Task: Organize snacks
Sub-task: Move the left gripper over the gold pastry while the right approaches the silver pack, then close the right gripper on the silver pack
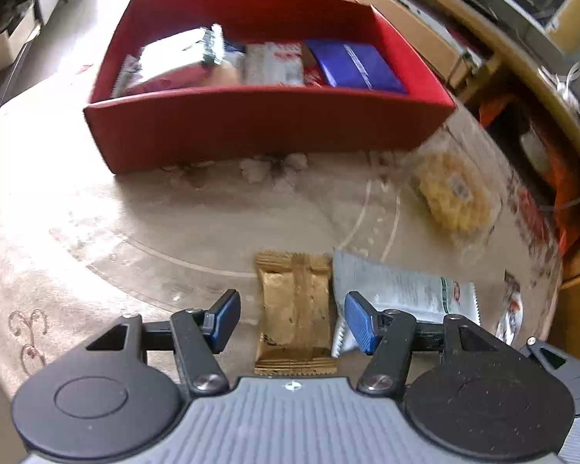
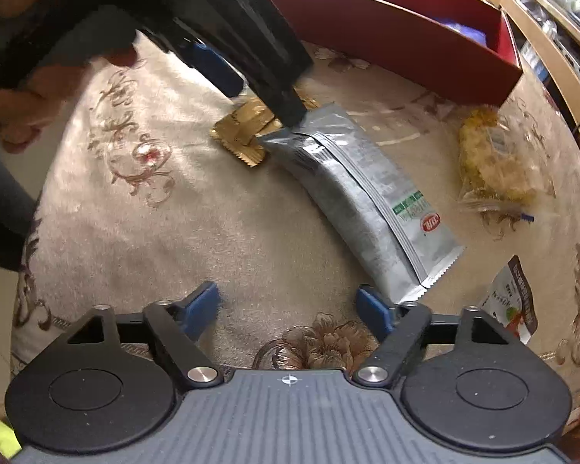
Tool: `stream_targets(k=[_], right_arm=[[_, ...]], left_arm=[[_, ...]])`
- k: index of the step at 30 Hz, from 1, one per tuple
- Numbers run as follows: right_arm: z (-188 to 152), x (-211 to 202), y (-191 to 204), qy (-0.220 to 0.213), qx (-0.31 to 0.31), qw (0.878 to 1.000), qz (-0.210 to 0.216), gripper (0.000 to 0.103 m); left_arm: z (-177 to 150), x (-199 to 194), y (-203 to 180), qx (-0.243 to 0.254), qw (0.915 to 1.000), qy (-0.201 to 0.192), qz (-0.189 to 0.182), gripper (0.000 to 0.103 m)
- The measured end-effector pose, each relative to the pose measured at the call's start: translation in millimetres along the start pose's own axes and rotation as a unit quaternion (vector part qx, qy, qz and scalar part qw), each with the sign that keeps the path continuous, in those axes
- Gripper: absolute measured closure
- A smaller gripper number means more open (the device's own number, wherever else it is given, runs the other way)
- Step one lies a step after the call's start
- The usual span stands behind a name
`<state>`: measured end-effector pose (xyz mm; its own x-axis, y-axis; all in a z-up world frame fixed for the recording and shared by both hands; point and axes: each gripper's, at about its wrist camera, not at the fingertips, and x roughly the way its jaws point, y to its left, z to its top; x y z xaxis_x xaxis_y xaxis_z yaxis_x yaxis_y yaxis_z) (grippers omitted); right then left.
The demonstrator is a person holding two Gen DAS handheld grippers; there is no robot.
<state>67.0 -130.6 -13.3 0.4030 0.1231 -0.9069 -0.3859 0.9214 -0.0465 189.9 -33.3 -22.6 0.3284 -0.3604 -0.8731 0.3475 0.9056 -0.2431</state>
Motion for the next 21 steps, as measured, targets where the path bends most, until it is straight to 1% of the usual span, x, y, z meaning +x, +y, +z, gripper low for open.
stream_targets(k=[3,5,7,11,12,13,16,19,20,21], right_arm=[[0.9,7.9,-3.2,0.007,0.006,1.000,0.018,0.000],[0.9,12.8,2.9,0.009,-0.009,1.000,0.010,0.000],[5.1,14.9,0.2,0.018,0.004,1.000,0.015,0.000],[9.9,17.0,0.3,0.025,0.000,1.000,0.013,0.000],[11.6,15.2,1.0,0.029,-0.007,1.000,0.010,0.006],[13.9,11.5,1.3,0.028,-0.015,0.999,0.007,0.014],[24.2,-6.3,-1.9,-0.011,-0.056,0.998,-0.011,0.013],[45.4,-0.6,-16.5,-0.021,-0.094,0.994,-0.048,0.013],[52.8,2.8,-21.7,-0.023,-0.099,0.994,-0.047,0.013],[59.4,6.7,-26.5,-0.022,-0.104,0.994,-0.037,0.013]], left_arm=[[-1.1,3.7,6.5,-0.013,0.9998,0.009,0.009,0.046],[-2.3,5.8,6.2,-0.013,0.9997,0.012,0.015,0.046],[-1.7,4.3,4.3,-0.010,0.9998,0.009,0.011,0.046],[-1.1,4.5,0.4,-0.010,0.9999,0.010,0.009,0.046],[-1.2,5.9,-0.2,-0.009,0.9998,0.012,0.010,0.046],[-1.7,6.9,-1.1,-0.008,0.9998,0.013,0.012,0.046],[-1.1,9.1,1.5,-0.013,0.9996,0.016,0.020,0.046],[3.2,7.1,7.5,-0.032,0.9993,0.016,0.006,0.046],[4.3,6.2,8.6,-0.037,0.9992,0.016,0.002,0.046],[4.9,5.2,9.4,-0.038,0.9991,0.016,0.002,0.045]])
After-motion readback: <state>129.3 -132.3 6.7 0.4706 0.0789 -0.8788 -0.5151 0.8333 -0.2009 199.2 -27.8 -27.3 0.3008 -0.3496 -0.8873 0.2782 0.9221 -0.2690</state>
